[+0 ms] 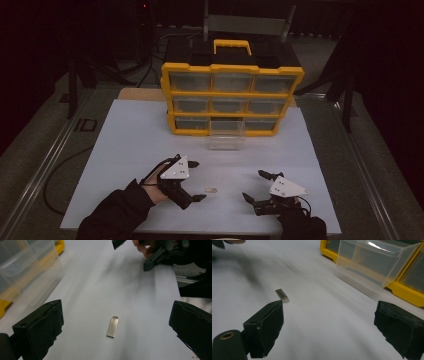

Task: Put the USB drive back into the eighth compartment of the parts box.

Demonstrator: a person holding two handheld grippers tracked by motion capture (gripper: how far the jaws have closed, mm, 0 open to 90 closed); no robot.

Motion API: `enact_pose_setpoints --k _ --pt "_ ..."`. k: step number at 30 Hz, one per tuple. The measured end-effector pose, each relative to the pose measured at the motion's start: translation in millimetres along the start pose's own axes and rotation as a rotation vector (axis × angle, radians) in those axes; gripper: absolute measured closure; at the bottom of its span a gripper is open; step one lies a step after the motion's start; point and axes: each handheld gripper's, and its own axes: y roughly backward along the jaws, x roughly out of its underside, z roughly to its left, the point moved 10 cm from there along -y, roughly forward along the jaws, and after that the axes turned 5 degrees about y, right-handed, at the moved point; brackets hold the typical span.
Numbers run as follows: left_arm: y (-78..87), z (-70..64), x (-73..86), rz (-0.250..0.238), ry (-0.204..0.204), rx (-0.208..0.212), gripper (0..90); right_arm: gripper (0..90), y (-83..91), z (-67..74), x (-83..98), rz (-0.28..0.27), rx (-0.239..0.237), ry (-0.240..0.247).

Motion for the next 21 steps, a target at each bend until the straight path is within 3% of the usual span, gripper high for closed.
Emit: enact_pose_setpoints --k 6,15,21 --pt "-15.0 -0.7 11.0 0.051 -0.005 0.015 0.3 9.1 0.1 -0.1 -0.4 -0.002 0.001 -0.001" --pt "-30.3 2.8 20.9 0.085 0.016 0.028 0.4 9.1 -0.3 -0.1 0.6 0.002 0.000 -0.004" --pt "-38.4 8.6 30.2 0.118 0.016 0.021 6.0 9.1 -0.2 -0.5 0.9 0.003 0.001 -0.003"
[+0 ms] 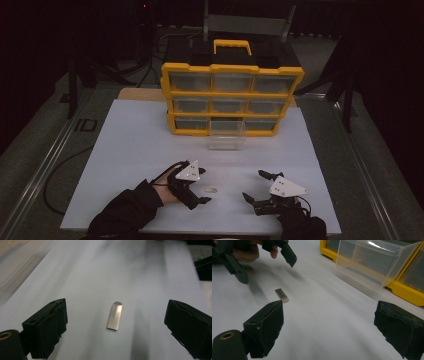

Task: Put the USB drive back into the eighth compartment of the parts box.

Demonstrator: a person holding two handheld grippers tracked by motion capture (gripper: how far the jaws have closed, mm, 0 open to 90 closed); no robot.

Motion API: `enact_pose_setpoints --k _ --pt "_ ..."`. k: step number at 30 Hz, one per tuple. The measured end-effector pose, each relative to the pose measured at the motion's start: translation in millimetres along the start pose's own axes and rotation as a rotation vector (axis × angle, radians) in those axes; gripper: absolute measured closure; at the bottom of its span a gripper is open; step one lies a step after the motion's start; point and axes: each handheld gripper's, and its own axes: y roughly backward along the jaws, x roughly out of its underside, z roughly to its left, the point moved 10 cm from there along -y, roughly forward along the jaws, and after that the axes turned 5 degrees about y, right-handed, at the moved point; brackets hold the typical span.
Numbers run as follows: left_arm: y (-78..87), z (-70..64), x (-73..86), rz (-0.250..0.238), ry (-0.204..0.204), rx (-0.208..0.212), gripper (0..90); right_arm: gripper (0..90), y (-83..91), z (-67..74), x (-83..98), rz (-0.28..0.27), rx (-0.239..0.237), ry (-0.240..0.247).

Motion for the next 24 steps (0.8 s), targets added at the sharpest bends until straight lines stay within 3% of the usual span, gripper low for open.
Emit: enact_pose_setpoints --k 4,13,18,24 --pt "-2.8 2.3 1.2 0.014 -0.013 0.006 14.1 9.1 0.1 -0.2 0.2 0.001 0.001 0.001" --pt "-11.7 0.2 4.0 0.060 -0.042 0.017 19.5 9.1 0.5 0.0 -1.1 -0.005 0.002 -0.002" --pt "-14.6 3.3 5.7 0.091 -0.032 0.011 31.0 9.1 0.8 -0.1 -1.4 -0.009 -0.003 -0.005" --pt "-15.4 6.1 5.7 0.093 -0.022 0.016 46.4 9.2 0.8 -0.2 -1.2 -0.008 -0.002 -0.004"
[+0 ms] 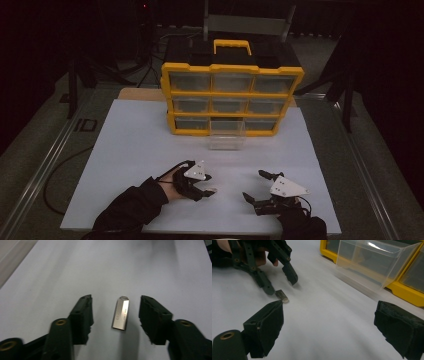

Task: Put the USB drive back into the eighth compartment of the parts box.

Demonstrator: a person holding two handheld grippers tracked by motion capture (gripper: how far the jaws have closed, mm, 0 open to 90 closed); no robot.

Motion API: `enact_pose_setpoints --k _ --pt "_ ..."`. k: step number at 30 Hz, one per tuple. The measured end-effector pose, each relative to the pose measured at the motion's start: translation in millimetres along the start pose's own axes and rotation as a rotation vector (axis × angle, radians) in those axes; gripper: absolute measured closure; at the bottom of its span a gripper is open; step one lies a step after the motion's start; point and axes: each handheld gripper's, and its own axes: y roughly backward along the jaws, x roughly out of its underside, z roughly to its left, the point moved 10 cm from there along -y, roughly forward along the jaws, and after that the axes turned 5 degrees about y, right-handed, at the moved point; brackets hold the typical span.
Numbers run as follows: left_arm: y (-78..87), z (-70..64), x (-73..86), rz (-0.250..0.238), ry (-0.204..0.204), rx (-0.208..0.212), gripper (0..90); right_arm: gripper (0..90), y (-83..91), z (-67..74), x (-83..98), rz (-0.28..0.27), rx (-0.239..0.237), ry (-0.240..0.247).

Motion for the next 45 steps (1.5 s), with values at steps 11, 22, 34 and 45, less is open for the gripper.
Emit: enact_pose_setpoints --k 11,22,34,45 --pt "-2.7 -5.4 2.0 0.022 -0.007 0.041 62.1 9.2 -1.0 1.2 0.8 0.008 -0.003 0.001" --pt "-6.6 -4.0 3.2 0.051 -0.020 0.035 70.5 9.2 -1.1 1.0 0.3 0.003 -0.003 0.002" --pt "-7.6 -5.3 1.1 0.106 -0.024 0.047 78.8 9.2 -1.4 1.3 0.4 0.004 -0.004 0.003" --pt "-2.8 -3.7 -6.5 0.094 0.002 0.041 79.6 9.2 -1.0 0.3 0.4 0.004 0.000 0.004"
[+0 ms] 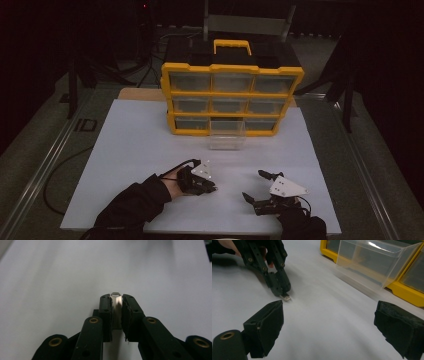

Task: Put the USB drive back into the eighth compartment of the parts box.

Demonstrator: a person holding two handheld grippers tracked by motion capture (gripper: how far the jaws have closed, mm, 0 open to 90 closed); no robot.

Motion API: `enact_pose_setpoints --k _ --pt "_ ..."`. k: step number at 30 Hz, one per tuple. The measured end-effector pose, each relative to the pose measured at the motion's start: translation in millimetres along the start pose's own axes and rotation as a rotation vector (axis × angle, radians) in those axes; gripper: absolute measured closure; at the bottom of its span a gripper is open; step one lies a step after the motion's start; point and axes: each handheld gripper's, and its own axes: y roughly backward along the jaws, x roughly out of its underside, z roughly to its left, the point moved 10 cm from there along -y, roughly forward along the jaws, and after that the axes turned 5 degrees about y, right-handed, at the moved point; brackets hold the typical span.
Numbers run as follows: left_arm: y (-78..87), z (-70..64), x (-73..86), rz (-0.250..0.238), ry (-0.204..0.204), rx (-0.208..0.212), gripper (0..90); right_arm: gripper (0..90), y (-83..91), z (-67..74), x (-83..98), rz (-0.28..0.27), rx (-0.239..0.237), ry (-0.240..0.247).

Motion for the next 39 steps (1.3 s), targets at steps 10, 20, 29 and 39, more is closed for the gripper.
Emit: enact_pose_setpoints --k 10,20,29,39 --pt "12.4 0.0 -9.8 -0.017 0.000 -0.014 79.6 9.2 0.4 -0.1 -0.5 -0.001 0.002 0.001" --pt "24.9 2.7 -21.1 -0.017 0.000 -0.017 79.6 9.2 0.4 -1.1 0.3 0.001 0.004 -0.001" --pt "40.2 4.9 -36.5 -0.034 -0.007 -0.017 79.6 9.2 -0.1 -2.4 0.6 0.003 0.009 -0.003" --pt "55.7 8.5 -52.5 -0.056 -0.010 -0.027 79.6 9.2 -0.5 -1.9 -0.1 -0.001 0.009 -0.003"
